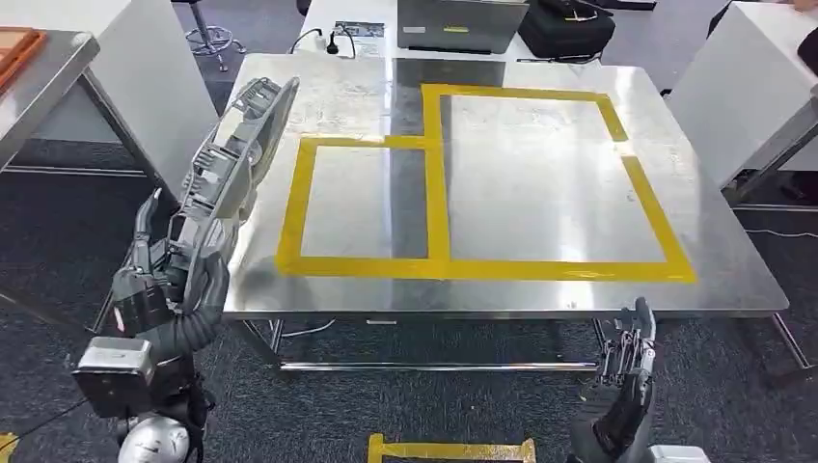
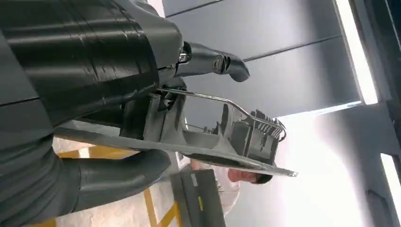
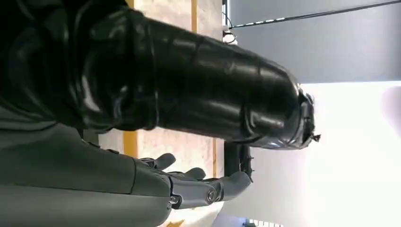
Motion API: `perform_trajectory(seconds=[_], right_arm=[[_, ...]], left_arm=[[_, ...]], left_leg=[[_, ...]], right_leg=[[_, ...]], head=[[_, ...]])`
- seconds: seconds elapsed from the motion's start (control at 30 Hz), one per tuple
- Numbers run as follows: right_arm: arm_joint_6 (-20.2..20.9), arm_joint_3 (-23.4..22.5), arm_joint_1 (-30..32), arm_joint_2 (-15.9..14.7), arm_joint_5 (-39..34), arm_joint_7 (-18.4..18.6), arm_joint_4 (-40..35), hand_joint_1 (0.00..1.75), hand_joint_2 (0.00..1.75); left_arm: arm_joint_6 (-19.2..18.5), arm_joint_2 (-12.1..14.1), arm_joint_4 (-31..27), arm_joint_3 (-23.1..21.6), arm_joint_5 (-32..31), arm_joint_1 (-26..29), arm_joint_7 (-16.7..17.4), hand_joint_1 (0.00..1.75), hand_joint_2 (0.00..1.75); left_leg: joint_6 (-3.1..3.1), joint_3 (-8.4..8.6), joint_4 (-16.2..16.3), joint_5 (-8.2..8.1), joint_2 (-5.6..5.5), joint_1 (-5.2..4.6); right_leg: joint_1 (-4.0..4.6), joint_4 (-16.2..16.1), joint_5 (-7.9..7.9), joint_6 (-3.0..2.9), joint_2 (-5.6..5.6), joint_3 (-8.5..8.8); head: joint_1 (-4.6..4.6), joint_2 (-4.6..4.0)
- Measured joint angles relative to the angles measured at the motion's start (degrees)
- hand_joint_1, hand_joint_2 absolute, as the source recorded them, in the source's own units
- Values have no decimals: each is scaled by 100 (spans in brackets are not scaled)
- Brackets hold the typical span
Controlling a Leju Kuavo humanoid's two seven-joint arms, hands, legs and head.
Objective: Take the parts from the cabinet and place them on the table.
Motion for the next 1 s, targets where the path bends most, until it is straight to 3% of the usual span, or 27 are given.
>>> perform_trajectory(seconds=[0.03, 0.07, 0.13, 0.17, 0.2, 0.23, 0.27, 0.33, 0.37, 0.4, 0.43, 0.5, 0.53, 0.57, 0.67, 0.73, 0.77, 0.83, 0.87, 0.9, 0.93, 1.0], right_arm=[[0, 0, -12, 0, 0, 0, 2, 0, 0], [0, 0, -14, 0, 2, 0, 2, 0, 0], [0, 0, -8, 0, 0, 0, 2, 0, 0], [0, 0, -11, 0, 0, -2, 2, 0, 0], [0, 0, -7, 7, 0, 0, 0, 0, 0], [0, 0, -12, 9, 2, 0, 0, 0, 0], [0, 0, -26, 13, 0, -2, 0, 0, 0], [0, -2, -12, 13, 0, 0, 11, 0, 0], [0, -2, -7, 13, 0, 0, 13, 0, 0], [0, -2, -6, 13, 0, 0, 13, 0, 0], [0, -2, -6, 13, 0, 0, 13, 0, 0], [0, -2, -6, 13, 0, 0, 13, 0, 0], [0, -2, -6, 13, 0, 0, 15, 0, 0], [0, -2, -10, 13, 0, 0, 13, 0, 0], [0, -2, -3, 13, 2, 0, 13, 0, 0], [0, -2, -9, 13, 4, 0, 9, 0, 0], [0, -2, -17, 13, 6, -2, 9, 0, 0], [0, -2, -4, 13, 6, 0, 11, 0, 0], [0, -2, 3, 13, 6, 0, 11, 0, 0], [0, -2, 8, 13, 6, 0, 13, 0, 0], [0, -2, 7, 13, 6, -2, 13, 0, 0], [0, -2, 7, 13, 9, -2, 13, 0, 0]], left_arm=[[0, 0, -2, 0, 0, 1, 0, 175, 175], [0, 2, 0, 2, 0, -3, 0, 175, 175], [0, 0, 0, 2, 0, -3, 4, 175, 175], [-2, 0, -2, 2, 2, -2, 11, 175, 175], [-2, 4, 0, 2, 0, 3, 15, 175, 175], [-2, 7, 0, 0, -6, -1, 24, 175, 175], [0, 2, 0, 0, -13, -12, 35, 175, 175], [0, 15, 0, 2, -37, -5, 50, 175, 175], [2, 18, 0, 4, -44, -3, 70, 175, 175], [2, 17, 2, 4, -44, 3, 88, 175, 175], [4, 17, 4, 4, -44, 8, 105, 175, 175], [4, 17, 4, 4, -46, 0, 114, 175, 175], [4, 17, 4, 2, -50, -12, 111, 175, 175], [2, 13, -2, 0, -52, -10, 107, 175, 175], [7, 17, 0, 7, -57, 1, 120, 175, 175], [9, 7, 0, 9, -63, -2, 118, 175, 175], [9, 4, 0, 9, -63, -4, 118, 175, 175], [9, 4, 0, 9, -68, -2, 118, 175, 175], [9, 4, 0, 9, -68, 1, 122, 175, 175], [9, 7, 2, 9, -66, 4, 136, 175, 175], [7, 5, 2, 9, -59, 6, 147, 175, 175], [7, 4, 2, 9, -57, 4, 153, 175, 175]], left_leg=[[-15, -4, -14, 6, 3, -7], [-52, -28, -23, 22, 6, -1], [-119, -20, -65, 49, 14, 23], [-162, 11, -100, 60, 14, 9], [-171, -58, -56, 21, 42, 21], [-177, -110, 92, -82, 42, -11], [-177, -296, 495, -290, 37, -16], [-188, -724, 1336, -597, 36, -15], [-200, -876, 1597, -631, 37, -16], [-202, -879, 1547, -518, 38, -15], [-203, -730, 1220, -293, 39, -10], [-200, -225, 240, 155, 45, -2], [-189, -85, 15, 32, 44, -7], [-142, -15, -22, 10, 28, -8], [-60, -34, -13, 7, 11, -30], [-5, 21, -34, -8, 13, 14], [18, 35, -34, -21, 10, 14], [39, 46, -33, -57, 10, 3], [40, 61, -32, -80, 10, 2], [37, 90, -32, -108, 5, 1], [37, 135, -32, -143, -1, 0], [23, 268, -40, -227, -5, -14]], right_leg=[[24, -166, -124, -42, -13, 90], [63, -222, -88, -70, -19, 161], [84, -212, -80, -103, -14, 139], [81, -294, -45, -143, -11, 166], [0, -439, 20, -169, -24, 266], [17, -496, 32, -200, -27, 315], [24, -506, 31, -238, -27, 319], [38, -500, 16, -252, -26, 318], [43, -493, 11, -251, -21, 317], [43, -483, -2, -247, -12, 322], [39, -461, -21, -232, -2, 330], [29, -360, -92, -176, 11, 333], [52, -295, -146, -130, 11, 302], [74, -215, -194, -95, 19, 240], [56, -235, -189, -43, 12, 267], [41, -16, -325, 38, 0, 136], [17, 358, -491, 74, -4, -43], [-24, 1280, -804, 120, -8, -557], [-31, 1576, -833, 131, -8, -754], [-32, 1572, -718, 127, -8, -807], [-31, 1302, -471, 108, -8, -728], [-14, 249, 173, 17, -8, -296]], head=[[-15, 0], [-15, 0], [0, 0], [6, 0], [-22, 0], [-66, 0], [-107, 0], [-180, 0], [-214, 0], [-234, 0], [-267, 0], [-308, 0], [-332, 0], [-345, 0], [-278, 0], [-245, 0], [-162, 0], [-120, 0], [-103, 0], [-83, 0], [-62, 0], [-11, 0]])
